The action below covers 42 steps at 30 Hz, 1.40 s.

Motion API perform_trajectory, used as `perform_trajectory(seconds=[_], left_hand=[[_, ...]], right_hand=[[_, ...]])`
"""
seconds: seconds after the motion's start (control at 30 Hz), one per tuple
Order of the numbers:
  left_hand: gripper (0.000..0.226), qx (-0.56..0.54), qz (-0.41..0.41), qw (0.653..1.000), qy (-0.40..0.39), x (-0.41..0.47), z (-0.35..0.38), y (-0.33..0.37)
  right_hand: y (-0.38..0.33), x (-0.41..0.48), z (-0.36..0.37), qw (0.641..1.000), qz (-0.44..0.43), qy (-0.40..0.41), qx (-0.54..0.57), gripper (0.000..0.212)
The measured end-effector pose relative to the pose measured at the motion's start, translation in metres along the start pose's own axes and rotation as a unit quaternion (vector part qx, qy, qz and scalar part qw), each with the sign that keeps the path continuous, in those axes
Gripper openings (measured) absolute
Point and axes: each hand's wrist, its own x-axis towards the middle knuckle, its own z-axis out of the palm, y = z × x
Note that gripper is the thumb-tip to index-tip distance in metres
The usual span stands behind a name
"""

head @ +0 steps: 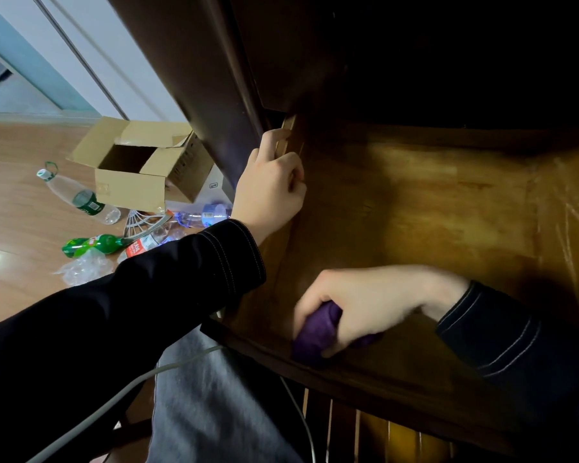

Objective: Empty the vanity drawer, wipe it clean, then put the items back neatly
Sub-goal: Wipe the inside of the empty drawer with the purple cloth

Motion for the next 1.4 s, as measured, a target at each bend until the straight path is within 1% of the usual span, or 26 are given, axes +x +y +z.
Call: perform_trajectory(seconds=[0.03, 0.1, 0.17, 0.23, 0.3, 0.4, 0.5, 0.57, 0.63, 0.67, 0.7, 0.73, 0.83, 0.87, 0.9, 0.93, 1.0, 1.03, 1.07, 1.1, 1.17, 1.2, 1.27, 1.3, 1.33, 1.4], left_hand=[[0.009, -0.001, 0.001, 1.0, 0.001, 0.0, 0.0, 0.0], [0.009, -0.005, 0.001, 1.0, 0.002, 0.0, 0.0, 0.001], [0.009, -0.007, -0.004, 1.0, 0.0, 0.0, -0.001, 0.001], [0.01, -0.009, -0.009, 1.0, 0.003, 0.0, -0.001, 0.001], [0.01, -0.01, -0.01, 1.0, 0.006, 0.0, -0.001, 0.001], [0.01, -0.011, -0.008, 1.0, 0.003, 0.0, -0.001, 0.001], [0.008, -0.01, -0.012, 1.0, 0.008, -0.001, 0.0, 0.001], [0.008, -0.009, -0.009, 1.0, 0.007, -0.001, -0.001, 0.001], [0.008, -0.01, -0.003, 1.0, 0.004, -0.001, -0.001, 0.001], [0.008, -0.011, -0.001, 1.0, 0.002, -0.001, -0.001, 0.001], [0.008, -0.013, -0.002, 1.0, 0.002, -0.001, -0.001, 0.001], [0.008, -0.014, -0.004, 1.0, 0.0, 0.0, -0.001, 0.001], [0.008, -0.009, -0.008, 1.0, -0.003, -0.001, -0.001, 0.001], [0.009, -0.008, -0.009, 1.0, -0.002, -0.001, -0.001, 0.001], [0.009, -0.008, -0.009, 1.0, -0.002, -0.001, -0.001, 0.001], [0.009, -0.009, -0.01, 1.0, -0.002, -0.001, -0.001, 0.001], [0.009, -0.008, -0.009, 1.0, -0.004, 0.0, -0.001, 0.001], [0.009, -0.008, -0.009, 1.0, -0.004, 0.0, -0.001, 0.001], [0.009, -0.009, -0.009, 1.0, -0.005, 0.0, -0.001, 0.001], [0.009, -0.011, -0.009, 1.0, -0.005, 0.0, -0.001, 0.001], [0.008, -0.011, -0.008, 1.0, -0.005, 0.0, -0.001, 0.001], [0.008, -0.011, -0.008, 1.0, -0.006, 0.0, -0.001, 0.0], [0.008, -0.011, -0.007, 1.0, -0.008, -0.001, -0.001, 0.001], [0.008, -0.009, -0.007, 1.0, -0.008, -0.001, -0.001, 0.001], [0.008, -0.007, -0.009, 1.0, -0.007, -0.001, -0.002, 0.002], [0.008, -0.007, -0.014, 1.0, -0.004, -0.001, -0.002, 0.002]], right_hand=[[0.002, -0.004, -0.001, 1.0, 0.011, -0.011, 0.0, 0.034], [0.007, -0.002, 0.002, 0.999, 0.036, 0.0, -0.014, 0.033], [0.013, 0.006, 0.005, 0.996, 0.062, 0.065, -0.025, 0.033], [0.022, 0.016, 0.005, 0.985, 0.094, 0.147, 0.008, 0.03], [0.029, 0.026, 0.01, 0.975, 0.129, 0.178, 0.041, 0.03], [0.032, 0.042, 0.033, 0.977, 0.157, 0.142, 0.009, 0.039], [0.027, 0.049, 0.043, 0.986, 0.142, 0.086, -0.003, 0.047], [0.027, 0.039, 0.028, 0.99, 0.142, 0.023, -0.009, 0.043], [0.029, 0.024, 0.009, 0.988, 0.148, -0.054, -0.012, 0.028], [0.029, 0.019, 0.005, 0.986, 0.151, -0.076, -0.011, 0.026], [0.03, 0.017, 0.005, 0.985, 0.155, -0.075, -0.005, 0.026], [0.031, 0.02, 0.011, 0.986, 0.16, -0.053, -0.003, 0.025], [0.027, 0.038, 0.033, 0.986, 0.162, 0.04, -0.001, 0.045], [0.024, 0.042, 0.036, 0.986, 0.156, 0.057, 0.006, 0.047], [0.021, 0.042, 0.034, 0.987, 0.149, 0.053, 0.005, 0.046], [0.021, 0.039, 0.028, 0.989, 0.145, 0.024, 0.002, 0.042], [0.023, 0.027, 0.011, 0.987, 0.15, -0.06, -0.021, 0.027], [0.021, 0.021, 0.004, 0.982, 0.156, -0.099, -0.039, 0.025], [0.022, 0.017, 0.001, 0.977, 0.164, -0.123, -0.049, 0.03], [0.024, 0.015, 0.002, 0.975, 0.173, -0.127, -0.054, 0.032], [0.028, 0.022, 0.013, 0.978, 0.181, -0.083, -0.066, 0.026], [0.029, 0.027, 0.021, 0.979, 0.185, -0.049, -0.067, 0.03], [0.027, 0.037, 0.035, 0.978, 0.201, 0.02, -0.048, 0.049], [0.027, 0.041, 0.039, 0.977, 0.204, 0.047, -0.041, 0.052], [0.026, 0.042, 0.041, 0.977, 0.204, 0.054, -0.038, 0.054], [0.026, 0.037, 0.034, 0.981, 0.191, 0.019, -0.042, 0.051]])
